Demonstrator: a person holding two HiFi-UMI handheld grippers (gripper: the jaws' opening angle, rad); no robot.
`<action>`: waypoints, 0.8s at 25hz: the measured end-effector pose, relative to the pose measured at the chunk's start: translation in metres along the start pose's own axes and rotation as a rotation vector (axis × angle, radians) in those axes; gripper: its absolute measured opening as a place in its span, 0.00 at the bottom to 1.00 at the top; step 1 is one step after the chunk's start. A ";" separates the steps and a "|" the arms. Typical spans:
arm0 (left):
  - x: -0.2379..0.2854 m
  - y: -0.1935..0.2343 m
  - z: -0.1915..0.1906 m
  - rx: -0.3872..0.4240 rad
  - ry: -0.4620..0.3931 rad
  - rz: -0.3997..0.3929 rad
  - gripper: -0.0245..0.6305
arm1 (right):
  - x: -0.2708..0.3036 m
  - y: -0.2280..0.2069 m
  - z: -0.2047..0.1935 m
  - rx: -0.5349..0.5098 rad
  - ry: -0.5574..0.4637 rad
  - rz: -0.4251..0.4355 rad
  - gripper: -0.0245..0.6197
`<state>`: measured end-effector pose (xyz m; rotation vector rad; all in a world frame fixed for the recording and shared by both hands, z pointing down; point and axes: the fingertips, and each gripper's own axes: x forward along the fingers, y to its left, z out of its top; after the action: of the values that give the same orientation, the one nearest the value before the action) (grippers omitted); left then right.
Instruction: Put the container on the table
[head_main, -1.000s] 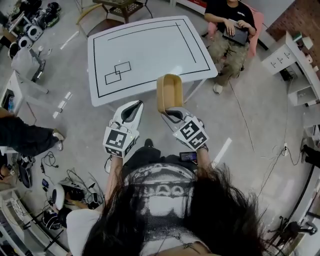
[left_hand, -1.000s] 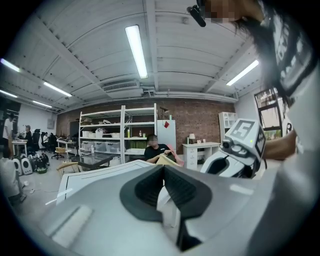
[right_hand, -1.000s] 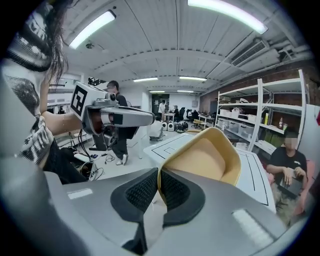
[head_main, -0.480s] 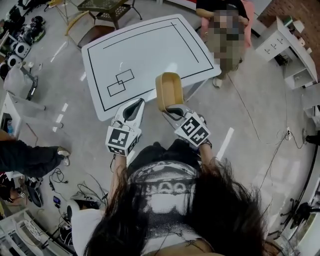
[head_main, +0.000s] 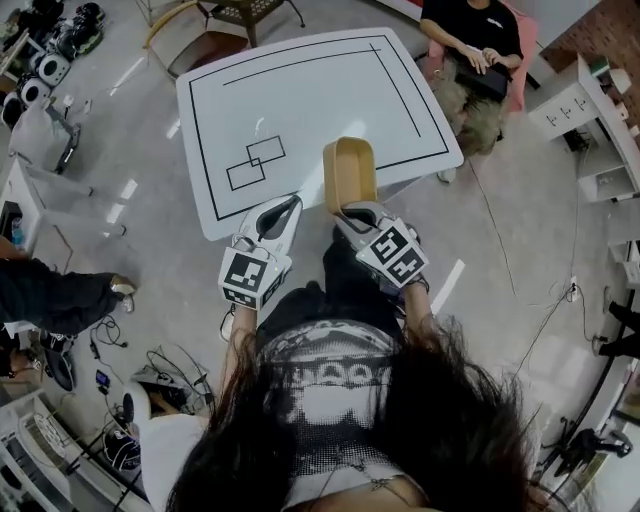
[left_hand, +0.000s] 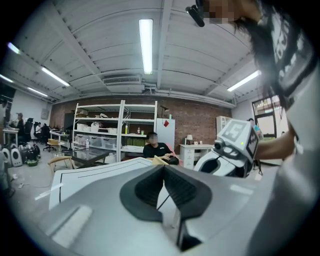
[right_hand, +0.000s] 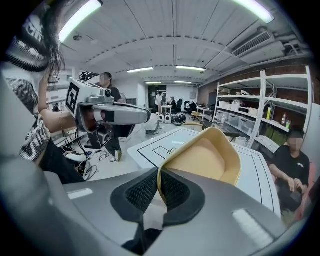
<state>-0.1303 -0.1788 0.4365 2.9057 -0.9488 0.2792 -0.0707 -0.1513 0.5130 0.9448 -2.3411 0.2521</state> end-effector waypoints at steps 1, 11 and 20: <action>0.004 0.006 0.000 -0.003 0.001 0.011 0.04 | 0.005 -0.007 0.002 -0.005 0.000 0.009 0.07; 0.074 0.076 0.020 -0.025 -0.014 0.146 0.04 | 0.052 -0.118 0.020 -0.089 0.042 0.081 0.07; 0.150 0.117 0.042 -0.021 -0.004 0.221 0.04 | 0.103 -0.233 0.022 -0.187 0.109 0.136 0.07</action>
<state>-0.0742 -0.3653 0.4263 2.7842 -1.2670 0.2748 0.0195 -0.3888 0.5459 0.6671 -2.2848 0.1321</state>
